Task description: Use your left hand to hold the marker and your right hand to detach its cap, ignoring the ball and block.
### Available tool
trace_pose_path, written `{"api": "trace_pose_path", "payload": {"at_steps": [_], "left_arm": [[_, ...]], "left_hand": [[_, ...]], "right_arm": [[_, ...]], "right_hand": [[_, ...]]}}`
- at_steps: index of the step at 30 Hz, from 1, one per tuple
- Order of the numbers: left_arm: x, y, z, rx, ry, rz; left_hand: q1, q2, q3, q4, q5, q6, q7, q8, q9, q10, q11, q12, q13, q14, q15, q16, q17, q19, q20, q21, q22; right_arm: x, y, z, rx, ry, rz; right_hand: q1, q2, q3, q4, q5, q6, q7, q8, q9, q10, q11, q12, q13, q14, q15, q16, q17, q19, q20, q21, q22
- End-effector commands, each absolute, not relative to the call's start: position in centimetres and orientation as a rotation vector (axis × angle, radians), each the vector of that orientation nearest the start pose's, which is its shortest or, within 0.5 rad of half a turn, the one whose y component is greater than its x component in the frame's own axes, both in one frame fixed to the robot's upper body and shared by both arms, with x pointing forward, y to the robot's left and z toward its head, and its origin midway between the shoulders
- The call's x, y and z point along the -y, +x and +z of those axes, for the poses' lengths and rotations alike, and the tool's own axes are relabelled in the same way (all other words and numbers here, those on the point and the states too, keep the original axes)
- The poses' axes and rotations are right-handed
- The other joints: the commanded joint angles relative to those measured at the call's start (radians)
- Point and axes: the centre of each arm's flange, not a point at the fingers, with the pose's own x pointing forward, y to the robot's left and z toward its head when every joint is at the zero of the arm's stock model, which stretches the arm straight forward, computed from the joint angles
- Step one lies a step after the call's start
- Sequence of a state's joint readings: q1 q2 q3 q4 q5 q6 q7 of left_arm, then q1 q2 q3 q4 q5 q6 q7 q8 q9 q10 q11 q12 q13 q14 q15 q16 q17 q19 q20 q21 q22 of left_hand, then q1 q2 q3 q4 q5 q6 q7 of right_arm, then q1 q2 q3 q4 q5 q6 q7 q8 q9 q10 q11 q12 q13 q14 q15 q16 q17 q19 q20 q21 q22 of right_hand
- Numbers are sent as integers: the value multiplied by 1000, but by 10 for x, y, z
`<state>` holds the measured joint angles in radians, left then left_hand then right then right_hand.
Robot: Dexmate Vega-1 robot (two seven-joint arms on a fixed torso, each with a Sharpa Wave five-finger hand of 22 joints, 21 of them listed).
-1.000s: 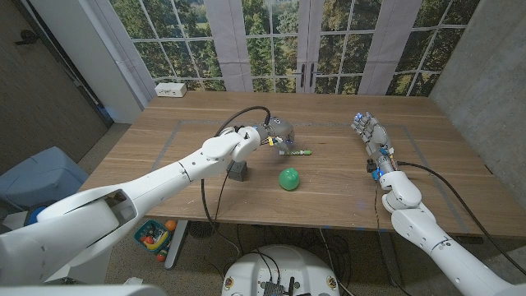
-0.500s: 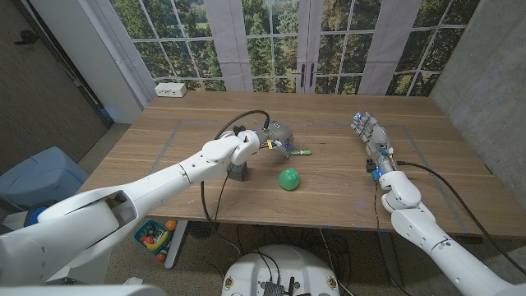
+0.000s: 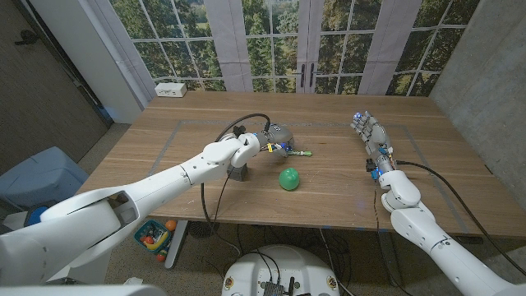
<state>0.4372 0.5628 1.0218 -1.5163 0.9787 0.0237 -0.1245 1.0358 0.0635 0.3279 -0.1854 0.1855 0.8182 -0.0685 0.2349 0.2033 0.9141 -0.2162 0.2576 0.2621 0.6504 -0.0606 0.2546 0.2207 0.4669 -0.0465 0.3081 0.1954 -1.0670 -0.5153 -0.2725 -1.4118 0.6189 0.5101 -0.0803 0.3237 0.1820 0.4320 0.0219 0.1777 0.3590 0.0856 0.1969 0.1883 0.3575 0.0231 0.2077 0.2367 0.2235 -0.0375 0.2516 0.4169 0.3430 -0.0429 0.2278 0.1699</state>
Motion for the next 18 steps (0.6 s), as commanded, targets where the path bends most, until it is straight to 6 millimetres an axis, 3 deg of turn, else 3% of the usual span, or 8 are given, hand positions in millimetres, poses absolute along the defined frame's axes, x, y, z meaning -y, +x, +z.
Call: {"api": "trace_pose_path", "payload": {"at_steps": [1, 5, 9, 13, 15, 18], "left_arm": [[-52, 636, -11, 804, 2023, -208], [-51, 639, -12, 745, 2041, -242], [-48, 641, -14, 701, 2059, -264], [-47, 643, -16, 686, 2067, -267], [-47, 643, -17, 692, 2063, -264], [-48, 643, -19, 699, 2060, -247]], "left_hand": [[27, 11, 12, 0, 6, 1, -7, -5, 2, -7, 0, -1, 6, 7, -173, -3, 4, 6, -1, 7, 3], [10, 22, 3, 20, 2, 4, -3, -5, 3, -19, 6, -7, 6, 13, -163, 2, 9, 4, 1, 7, 3], [-16, 46, 3, 37, 0, 37, 21, 5, 3, 12, 14, 1, 0, 36, -166, 7, 7, 5, 1, 8, 4], [42, 65, 24, 2, 6, 112, 28, 25, 6, 129, 1, 51, 11, 81, -174, 20, 11, 10, -3, 12, 3], [104, 60, 29, -5, 8, 175, 16, 57, 26, 203, 0, 92, 36, 109, -180, 31, 18, 15, -12, 17, 3], [133, 54, 29, -2, 11, 196, 27, 75, 43, 239, 3, 115, 57, 131, -181, 41, 25, 20, -24, 21, 4]], "right_arm": [[324, 596, -76, 728, 111, 65], [324, 595, -76, 730, 102, 61], [324, 593, -76, 732, 95, 56], [325, 591, -76, 734, 90, 49], [325, 590, -77, 734, 89, 46], [326, 588, -77, 734, 86, 39]], "right_hand": [[-7, -5, 1, -2, 0, 10, -4, 9, 2, 11, 4, 8, 1, 12, 0, 5, 0, 6, -19, -6, 3], [-9, -5, 0, -2, 0, 12, -4, 9, 2, 14, 5, 9, 1, 13, 0, 5, 0, 7, -18, -6, 3], [-11, -5, 0, -1, 0, 14, -4, 9, 2, 15, 5, 9, 0, 15, 0, 6, 0, 8, -18, -7, 3], [-13, -4, 0, -1, 0, 16, -4, 9, 2, 16, 2, 9, 0, 15, 1, 6, 0, 8, -19, -8, 3], [-13, -4, 0, -1, 0, 16, -4, 9, 2, 15, 3, 9, 0, 15, 0, 6, 0, 9, -18, -8, 3], [-14, -4, 0, -1, 0, 16, -4, 9, 2, 16, 4, 9, 0, 15, 0, 6, 0, 9, -19, -9, 3]]}}
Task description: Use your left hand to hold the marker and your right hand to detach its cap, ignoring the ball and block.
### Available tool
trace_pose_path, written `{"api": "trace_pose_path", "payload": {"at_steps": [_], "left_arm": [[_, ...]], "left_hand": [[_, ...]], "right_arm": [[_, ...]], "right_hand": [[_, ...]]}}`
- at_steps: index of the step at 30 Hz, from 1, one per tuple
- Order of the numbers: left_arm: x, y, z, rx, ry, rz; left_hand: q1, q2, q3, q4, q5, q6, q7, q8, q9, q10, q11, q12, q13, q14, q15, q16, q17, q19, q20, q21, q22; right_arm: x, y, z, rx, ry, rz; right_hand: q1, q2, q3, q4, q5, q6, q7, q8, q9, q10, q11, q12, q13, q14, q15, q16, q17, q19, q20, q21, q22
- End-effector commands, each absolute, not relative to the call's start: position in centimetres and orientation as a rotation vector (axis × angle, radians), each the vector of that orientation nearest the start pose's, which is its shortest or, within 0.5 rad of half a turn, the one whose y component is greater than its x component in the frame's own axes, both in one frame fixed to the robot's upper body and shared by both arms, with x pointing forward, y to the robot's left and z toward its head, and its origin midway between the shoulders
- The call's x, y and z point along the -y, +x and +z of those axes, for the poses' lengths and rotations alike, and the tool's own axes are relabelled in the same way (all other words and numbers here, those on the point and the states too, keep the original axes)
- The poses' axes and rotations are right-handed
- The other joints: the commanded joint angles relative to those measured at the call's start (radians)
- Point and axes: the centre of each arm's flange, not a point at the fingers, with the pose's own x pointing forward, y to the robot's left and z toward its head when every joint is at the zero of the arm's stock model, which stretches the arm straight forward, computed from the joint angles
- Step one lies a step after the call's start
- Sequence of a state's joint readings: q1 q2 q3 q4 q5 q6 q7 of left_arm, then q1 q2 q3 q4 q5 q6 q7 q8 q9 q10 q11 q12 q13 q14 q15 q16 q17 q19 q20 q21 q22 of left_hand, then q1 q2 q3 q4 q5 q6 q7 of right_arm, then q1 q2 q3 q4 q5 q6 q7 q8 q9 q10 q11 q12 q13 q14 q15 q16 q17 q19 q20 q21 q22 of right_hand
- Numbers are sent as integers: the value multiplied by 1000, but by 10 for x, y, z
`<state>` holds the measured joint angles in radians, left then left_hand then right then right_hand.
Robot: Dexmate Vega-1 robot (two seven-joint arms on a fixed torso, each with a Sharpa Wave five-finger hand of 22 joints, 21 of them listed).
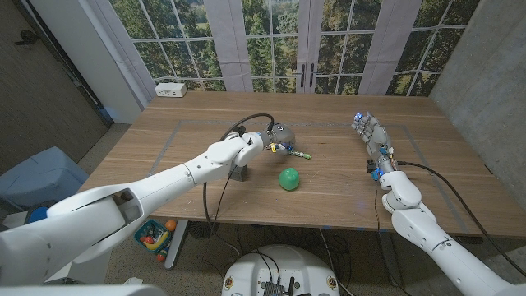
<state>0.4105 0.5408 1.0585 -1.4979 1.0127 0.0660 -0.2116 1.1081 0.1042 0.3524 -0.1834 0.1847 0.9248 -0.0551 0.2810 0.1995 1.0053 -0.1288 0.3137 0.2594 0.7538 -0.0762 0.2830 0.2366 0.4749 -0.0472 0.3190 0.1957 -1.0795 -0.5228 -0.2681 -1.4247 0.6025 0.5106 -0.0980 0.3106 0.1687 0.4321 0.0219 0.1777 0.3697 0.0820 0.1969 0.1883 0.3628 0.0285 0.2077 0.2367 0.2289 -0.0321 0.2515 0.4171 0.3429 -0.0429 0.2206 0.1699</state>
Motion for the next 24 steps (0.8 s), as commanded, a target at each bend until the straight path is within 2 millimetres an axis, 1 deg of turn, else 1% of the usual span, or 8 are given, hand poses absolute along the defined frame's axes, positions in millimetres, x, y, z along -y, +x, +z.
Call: {"api": "trace_pose_path", "payload": {"at_steps": [1, 4, 8, 10, 15, 17, 20, 24], "left_arm": [[-49, 643, -20, 706, 2046, -244], [-52, 643, -19, 728, 2008, -232], [-56, 643, -18, 735, 1961, -204], [-58, 643, -17, 748, 1933, -185], [-61, 639, -11, 774, 1863, -149], [-62, 638, -8, 783, 1834, -135], [-63, 636, -4, 796, 1807, -111], [-63, 634, 2, 809, 1782, -86]], "left_hand": [[74, 5, 1, -5, 13, 101, 24, 39, 54, 158, -83, 69, 70, 40, -166, 19, 13, 15, -31, 13, 3], [97, -14, -7, -3, 21, 134, 34, 64, 72, 186, -78, 88, 91, 66, -167, 32, 23, 24, -47, 19, 3], [114, -43, -19, 2, 55, 175, 38, 97, 97, 233, -73, 114, 118, 103, -167, 50, 40, 46, -71, 30, 2], [119, -51, -23, 4, 72, 203, 35, 114, 107, 244, -73, 121, 129, 116, -167, 58, 48, 51, -73, 34, 2], [124, -57, -26, 7, 93, 212, 28, 126, 118, 257, -72, 128, 143, 132, -168, 67, 58, 59, -78, 39, 3], [126, -59, -27, 7, 100, 212, 27, 129, 121, 261, -72, 131, 147, 136, -168, 69, 61, 62, -80, 41, 3], [126, -62, -28, 10, 119, 211, 25, 136, 131, 269, -71, 137, 160, 148, -168, 76, 69, 67, -82, 45, 3], [127, -67, -31, 14, 153, 219, 24, 151, 147, 277, -71, 147, 183, 164, -168, 84, 82, 70, -85, 49, 4]], "right_arm": [[326, 588, -77, 735, 84, 39], [326, 587, -77, 737, 85, 37], [326, 585, -76, 739, 76, 36], [326, 585, -76, 739, 68, 30], [324, 582, -74, 740, 47, 19], [323, 580, -73, 741, 39, 13], [322, 578, -72, 743, 30, 1], [321, 575, -71, 739, 15, -17]], "right_hand": [[-1, 9, 0, -1, 0, 5, 0, 9, 2, 10, -3, 9, -1, 9, -6, 6, 0, 9, -19, -2, 3], [-2, 10, 0, -1, 0, 6, 0, 9, 2, 12, -3, 9, -1, 10, -5, 6, 0, 9, -19, -3, 4], [-3, 10, 0, -1, 0, 6, 0, 9, 2, 12, -2, 9, -1, 11, -4, 7, 0, 10, -19, -3, 4], [-4, 11, 0, 0, 0, 6, 0, 9, 2, 12, -2, 8, -1, 11, -6, 7, 0, 10, -19, -4, 4], [-1, 11, 3, -4, 1, 8, -1, 9, 2, 12, -4, 8, -2, 11, -5, 6, -1, 9, -18, -5, 4], [6, 10, 7, -11, 2, 8, -1, 8, 2, 12, -5, 8, -2, 10, -7, 4, -4, 8, -14, -6, 3], [27, 7, 18, -34, 3, 8, -4, 7, 2, 15, -9, 8, -3, 18, -8, 3, -12, 19, 1, -4, 4], [54, -1, 31, -65, 6, 9, -4, 7, 1, 19, -10, 9, -4, 31, -5, 2, -22, 35, 8, 0, 6]]}}
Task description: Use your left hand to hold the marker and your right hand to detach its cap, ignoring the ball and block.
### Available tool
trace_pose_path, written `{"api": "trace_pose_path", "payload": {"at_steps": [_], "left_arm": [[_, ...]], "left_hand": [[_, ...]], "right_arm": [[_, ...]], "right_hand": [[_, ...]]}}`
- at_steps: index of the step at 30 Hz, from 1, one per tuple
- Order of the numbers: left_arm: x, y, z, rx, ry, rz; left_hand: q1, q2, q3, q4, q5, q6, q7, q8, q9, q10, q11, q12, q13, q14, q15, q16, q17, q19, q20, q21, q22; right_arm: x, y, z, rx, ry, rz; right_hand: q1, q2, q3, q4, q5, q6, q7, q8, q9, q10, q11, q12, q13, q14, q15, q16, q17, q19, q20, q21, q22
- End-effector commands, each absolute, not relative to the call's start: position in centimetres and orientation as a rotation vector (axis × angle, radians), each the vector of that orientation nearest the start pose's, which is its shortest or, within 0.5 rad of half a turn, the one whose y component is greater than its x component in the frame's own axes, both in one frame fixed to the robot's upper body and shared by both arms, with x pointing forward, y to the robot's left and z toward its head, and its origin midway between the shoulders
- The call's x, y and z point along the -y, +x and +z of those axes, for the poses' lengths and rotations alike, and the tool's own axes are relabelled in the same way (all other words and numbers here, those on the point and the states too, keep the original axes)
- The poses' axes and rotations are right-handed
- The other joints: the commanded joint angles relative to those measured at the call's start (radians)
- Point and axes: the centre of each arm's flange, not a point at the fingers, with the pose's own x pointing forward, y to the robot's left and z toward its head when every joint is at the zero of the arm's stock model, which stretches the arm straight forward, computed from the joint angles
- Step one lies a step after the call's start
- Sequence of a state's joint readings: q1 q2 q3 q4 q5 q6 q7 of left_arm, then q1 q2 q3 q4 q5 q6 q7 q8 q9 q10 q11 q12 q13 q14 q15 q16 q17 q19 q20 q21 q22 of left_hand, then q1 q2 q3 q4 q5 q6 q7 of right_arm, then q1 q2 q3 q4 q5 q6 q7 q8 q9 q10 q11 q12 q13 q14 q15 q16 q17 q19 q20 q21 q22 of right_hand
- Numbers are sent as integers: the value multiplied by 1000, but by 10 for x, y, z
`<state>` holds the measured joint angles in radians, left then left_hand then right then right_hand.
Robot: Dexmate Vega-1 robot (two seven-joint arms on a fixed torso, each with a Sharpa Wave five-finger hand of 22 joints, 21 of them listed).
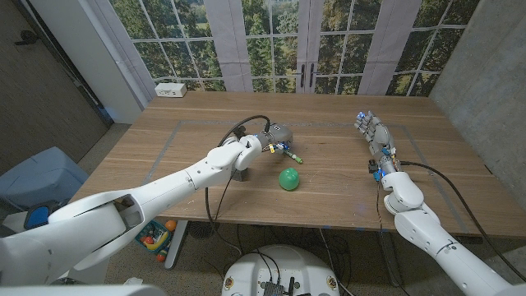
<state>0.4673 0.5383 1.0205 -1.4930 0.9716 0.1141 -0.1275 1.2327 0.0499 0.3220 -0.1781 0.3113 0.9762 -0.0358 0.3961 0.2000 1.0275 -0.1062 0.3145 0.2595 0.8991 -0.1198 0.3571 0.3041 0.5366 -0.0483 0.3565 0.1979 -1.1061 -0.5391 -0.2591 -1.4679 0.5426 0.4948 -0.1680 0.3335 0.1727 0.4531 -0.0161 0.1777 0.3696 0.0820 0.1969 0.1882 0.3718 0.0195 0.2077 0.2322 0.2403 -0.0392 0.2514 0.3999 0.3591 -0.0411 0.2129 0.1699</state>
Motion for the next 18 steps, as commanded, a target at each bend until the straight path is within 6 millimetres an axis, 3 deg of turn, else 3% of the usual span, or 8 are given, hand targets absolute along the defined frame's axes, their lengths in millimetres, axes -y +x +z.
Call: {"api": "trace_pose_path", "payload": {"at_steps": [1, 5, 6, 10, 18], "left_arm": [[-63, 633, 4, 813, 1774, -80], [-64, 631, 11, 823, 1762, -59], [-64, 630, 13, 821, 1760, -55], [-65, 629, 22, 826, 1741, -31], [-66, 629, 40, 822, 1672, -13]], "left_hand": [[3, -13, -1, 9, 32, 168, 4, 38, 149, 255, -94, 148, 187, 20, -124, 12, 17, 9, -84, 12, 2], [5, -16, -2, 10, 55, 165, 0, 44, 159, 258, -94, 153, 203, 26, -124, 15, 24, 11, -84, 15, 2], [5, -17, -2, 10, 61, 165, 0, 46, 162, 260, -94, 155, 207, 26, -124, 15, 26, 12, -85, 16, 2], [6, -20, -4, 12, 91, 161, -1, 55, 175, 264, -93, 162, 229, 28, -124, 17, 36, 15, -85, 20, 3], [5, -21, -6, 16, 137, 152, -8, 69, 198, 264, -92, 171, 266, 39, -125, 25, 55, 20, -85, 28, 4]], "right_arm": [[321, 574, -71, 738, 11, -19], [320, 571, -71, 735, -2, -36], [320, 570, -71, 734, -6, -42], [318, 566, -69, 734, -30, -73], [316, 560, -69, 719, -92, -114]], "right_hand": [[41, -8, 14, -38, 7, 11, -4, 8, 1, 11, -2, 8, 0, 23, 3, 2, -8, 21, 10, 8, 6], [71, -20, 23, -76, 13, 16, -4, 9, 1, 15, -7, 8, -2, 35, 4, 2, -17, 29, 29, 9, 8], [92, -26, 30, -100, 17, 18, 0, 10, 0, 20, -4, 9, -2, 40, 11, 2, -21, 37, 44, 11, 9], [124, -31, 38, -134, 27, 21, -6, 11, 1, 26, -11, 10, -2, 66, 5, 13, -22, 50, 66, 15, 12], [174, -44, 41, -163, 41, 36, -16, 16, 2, 41, -24, 16, 6, 137, -16, 51, -11, 99, 68, 35, 19]]}}
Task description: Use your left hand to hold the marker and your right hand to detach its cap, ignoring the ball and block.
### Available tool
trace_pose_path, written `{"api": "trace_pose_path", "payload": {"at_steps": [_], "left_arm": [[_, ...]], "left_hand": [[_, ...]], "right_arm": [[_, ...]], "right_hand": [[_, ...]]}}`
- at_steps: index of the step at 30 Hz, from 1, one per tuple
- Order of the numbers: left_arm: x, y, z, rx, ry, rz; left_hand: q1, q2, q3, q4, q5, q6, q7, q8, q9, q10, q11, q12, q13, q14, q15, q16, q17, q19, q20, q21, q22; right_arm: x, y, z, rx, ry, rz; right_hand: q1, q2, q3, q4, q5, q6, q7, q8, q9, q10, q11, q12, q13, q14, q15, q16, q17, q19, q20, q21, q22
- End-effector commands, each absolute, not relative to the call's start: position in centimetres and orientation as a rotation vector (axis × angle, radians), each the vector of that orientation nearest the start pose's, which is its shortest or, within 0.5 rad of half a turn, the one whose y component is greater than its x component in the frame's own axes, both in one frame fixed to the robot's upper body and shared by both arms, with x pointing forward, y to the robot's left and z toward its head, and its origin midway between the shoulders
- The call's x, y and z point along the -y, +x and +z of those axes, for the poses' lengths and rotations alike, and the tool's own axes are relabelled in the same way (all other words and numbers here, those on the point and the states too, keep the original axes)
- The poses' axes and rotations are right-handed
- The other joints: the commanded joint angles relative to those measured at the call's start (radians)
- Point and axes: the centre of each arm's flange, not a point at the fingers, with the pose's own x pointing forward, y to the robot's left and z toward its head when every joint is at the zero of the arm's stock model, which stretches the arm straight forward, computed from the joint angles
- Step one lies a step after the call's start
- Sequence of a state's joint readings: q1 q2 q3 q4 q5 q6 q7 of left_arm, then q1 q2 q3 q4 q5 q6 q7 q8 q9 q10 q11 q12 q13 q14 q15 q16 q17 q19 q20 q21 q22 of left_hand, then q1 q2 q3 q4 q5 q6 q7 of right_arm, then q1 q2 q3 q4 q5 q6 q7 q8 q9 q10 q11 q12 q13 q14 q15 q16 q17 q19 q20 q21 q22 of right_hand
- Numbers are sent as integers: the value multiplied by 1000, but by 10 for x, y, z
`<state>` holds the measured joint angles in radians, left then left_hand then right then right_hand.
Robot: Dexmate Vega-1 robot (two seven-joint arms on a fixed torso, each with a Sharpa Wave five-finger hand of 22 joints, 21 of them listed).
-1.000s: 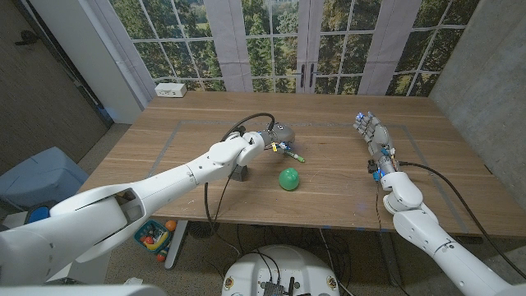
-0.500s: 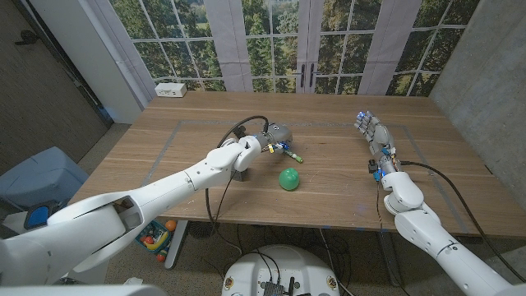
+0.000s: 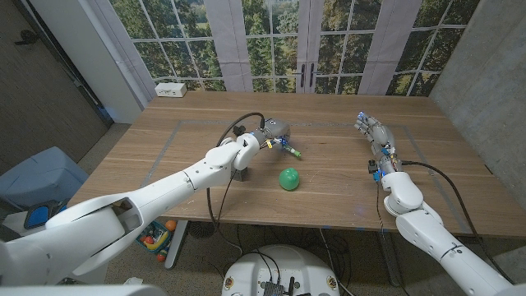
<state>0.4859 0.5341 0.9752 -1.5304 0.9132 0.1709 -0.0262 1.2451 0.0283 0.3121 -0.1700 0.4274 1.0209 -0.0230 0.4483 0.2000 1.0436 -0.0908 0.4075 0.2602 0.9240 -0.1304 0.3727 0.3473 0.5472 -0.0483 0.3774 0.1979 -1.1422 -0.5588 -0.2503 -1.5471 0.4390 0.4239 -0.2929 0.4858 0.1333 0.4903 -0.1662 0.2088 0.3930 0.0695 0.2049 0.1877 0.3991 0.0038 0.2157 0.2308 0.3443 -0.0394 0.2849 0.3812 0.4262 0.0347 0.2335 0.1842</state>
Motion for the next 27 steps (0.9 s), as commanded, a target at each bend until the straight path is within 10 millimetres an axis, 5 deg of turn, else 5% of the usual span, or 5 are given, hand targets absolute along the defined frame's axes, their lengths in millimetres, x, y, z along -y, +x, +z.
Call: {"api": "trace_pose_path", "payload": {"at_steps": [1, 12, 27], "left_arm": [[-65, 629, 42, 819, 1669, -14], [-63, 628, 51, 831, 1605, -13], [-64, 621, 71, 883, 1501, -6]], "left_hand": [[-7, -1, 3, 7, 27, 106, -22, 19, 201, 247, -107, 80, 271, 16, -114, 11, 14, 11, -86, 8, 4], [-7, -5, -1, 8, 65, 102, -22, 33, 220, 247, -108, 87, 305, 24, -114, 17, 32, 12, -86, 15, 5], [-8, -7, -5, 9, 102, 95, -23, 45, 239, 245, -109, 93, 342, 24, -114, 19, 50, 9, -87, 21, 6]], "right_arm": [[316, 559, -69, 716, -99, -119], [313, 553, -67, 709, -153, -129], [304, 541, -56, 715, -235, -121]], "right_hand": [[25, -6, 4, -13, 10, 16, -4, 10, 3, 16, -14, 9, 8, 35, -16, 20, 9, 35, -9, 16, 5], [69, -17, 2, -18, 16, 37, -5, 17, 5, 43, -14, 20, 17, 83, -27, 53, 27, 78, -15, 35, 11], [96, -22, 0, -18, 19, 43, -7, 18, 6, 49, -19, 22, 23, 82, -29, 62, 38, 81, -16, 39, 13]]}}
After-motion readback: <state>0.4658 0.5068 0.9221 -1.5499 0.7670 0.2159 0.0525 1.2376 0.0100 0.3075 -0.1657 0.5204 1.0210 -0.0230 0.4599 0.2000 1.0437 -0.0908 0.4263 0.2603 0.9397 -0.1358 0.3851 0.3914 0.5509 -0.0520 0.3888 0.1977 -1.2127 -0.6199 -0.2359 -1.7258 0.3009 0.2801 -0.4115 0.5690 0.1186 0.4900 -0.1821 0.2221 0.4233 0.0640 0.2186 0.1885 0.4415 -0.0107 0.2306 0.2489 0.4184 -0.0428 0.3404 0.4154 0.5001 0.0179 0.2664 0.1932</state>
